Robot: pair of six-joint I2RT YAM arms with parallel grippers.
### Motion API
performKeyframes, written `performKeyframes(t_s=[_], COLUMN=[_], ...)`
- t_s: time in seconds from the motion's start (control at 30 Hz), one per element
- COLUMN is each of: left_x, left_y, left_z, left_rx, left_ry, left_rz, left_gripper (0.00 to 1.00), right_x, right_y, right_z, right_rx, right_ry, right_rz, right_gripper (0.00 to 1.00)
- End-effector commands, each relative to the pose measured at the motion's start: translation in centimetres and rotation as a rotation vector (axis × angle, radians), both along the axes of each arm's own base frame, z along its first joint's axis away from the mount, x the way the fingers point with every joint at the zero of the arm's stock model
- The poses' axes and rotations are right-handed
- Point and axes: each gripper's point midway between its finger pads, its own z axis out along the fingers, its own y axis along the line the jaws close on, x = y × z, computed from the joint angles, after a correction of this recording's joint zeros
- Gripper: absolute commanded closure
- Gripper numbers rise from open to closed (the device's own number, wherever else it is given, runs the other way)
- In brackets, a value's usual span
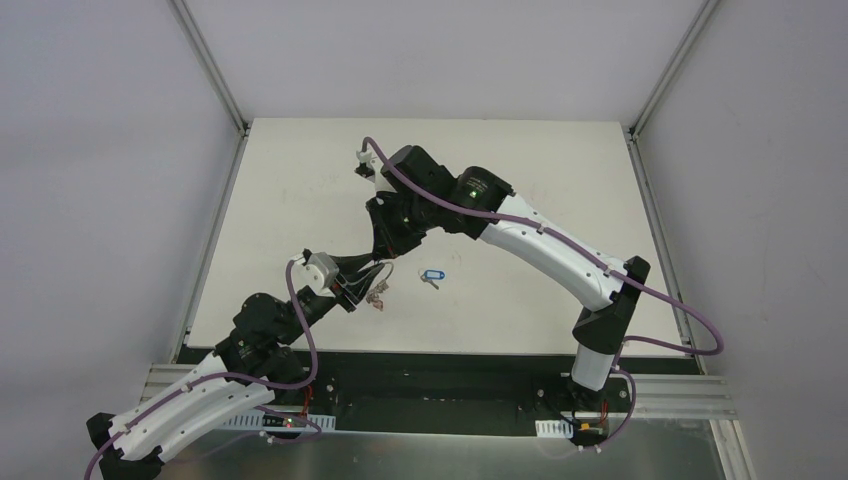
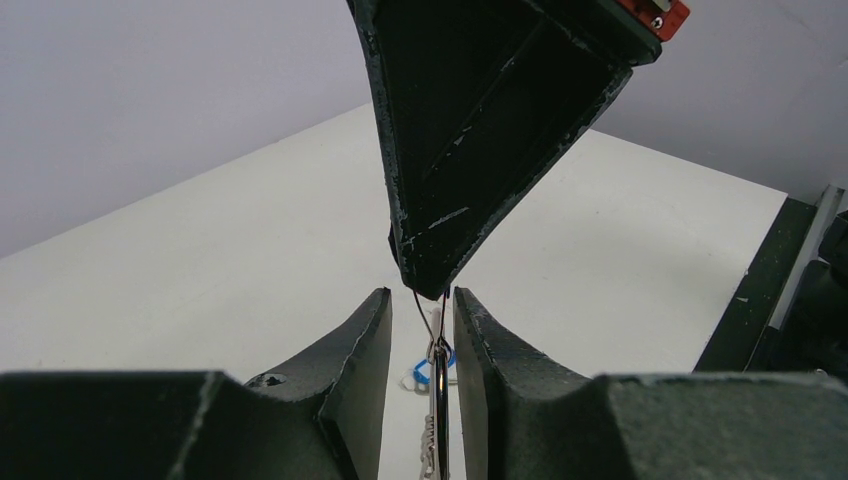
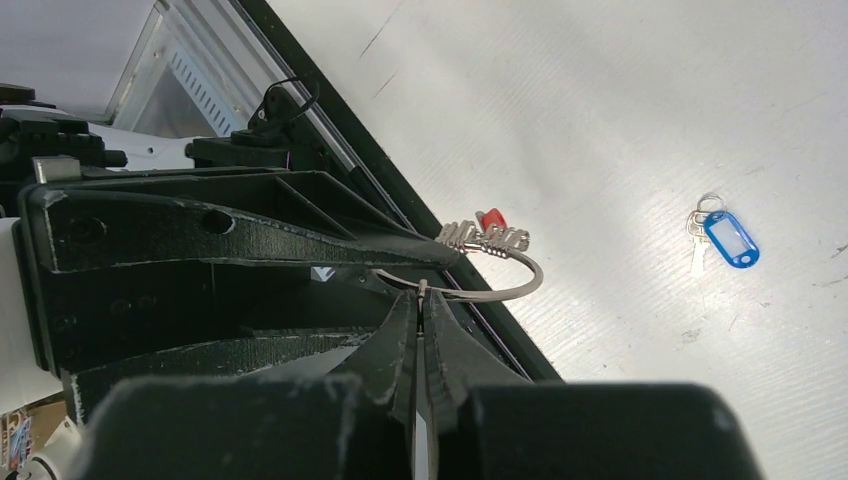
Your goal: Put the keys on the keyring
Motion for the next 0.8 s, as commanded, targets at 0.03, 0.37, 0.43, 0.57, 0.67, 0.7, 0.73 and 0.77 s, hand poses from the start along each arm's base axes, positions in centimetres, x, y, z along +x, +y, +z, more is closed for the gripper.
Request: performKeyframes(t_s=[0.03, 0.37, 0.43, 0.57, 0.67, 0.7, 0.73, 0.77], left_x=[-0.25, -0.29, -0.30, -0.34, -0.30, -0.29, -0.31, -0.29], left_y=[-0.08, -0.05, -0.03, -0.05, -0.06, -0.06, -0.07, -0.08], left_z=[0.69, 0.67, 0.71, 0.73, 0.65, 0.65, 0.67, 0.65], left_rx=[-0.021, -0.020, -0.022, -0.021, -0.019, -0.019, -0.020, -0.019], left_ry=[-0.029, -0.031, -0.032, -0.033, -0.032, -0.031, -0.032, -0.031], left_rz=[-0.010, -0.009, -0.008, -0.011, -0.009, -0.009, -0.010, -0.009], left_gripper=[0.71, 0.70, 0.70, 0.70, 0.71, 0.72, 0.72, 0.72], right_x=[-0.12, -0.06, -0.05, -0.03, -0.08, -0.09, -0.07, -0.06], right_y=[-0.29, -0.31, -0.30, -0.31, -0.29, -0.30, -0.28, -0.28], right_z=[3.78, 3.99, 3.96, 3.97, 4.05, 4.05, 4.05, 4.00], right_rx=[0.088, 0.093, 0.093, 0.093, 0.096, 0.096, 0.096, 0.095], right_ry=[-0.060, -0.067, -0.066, -0.066, -0.065, -0.066, -0.065, -0.064], right_rz=[-0.005, -0.010, -0.010, -0.010, -0.011, -0.009, -0.009, -0.009], right_gripper=[1.00, 1.00, 1.00, 1.00, 1.00, 1.00, 1.00, 1.00])
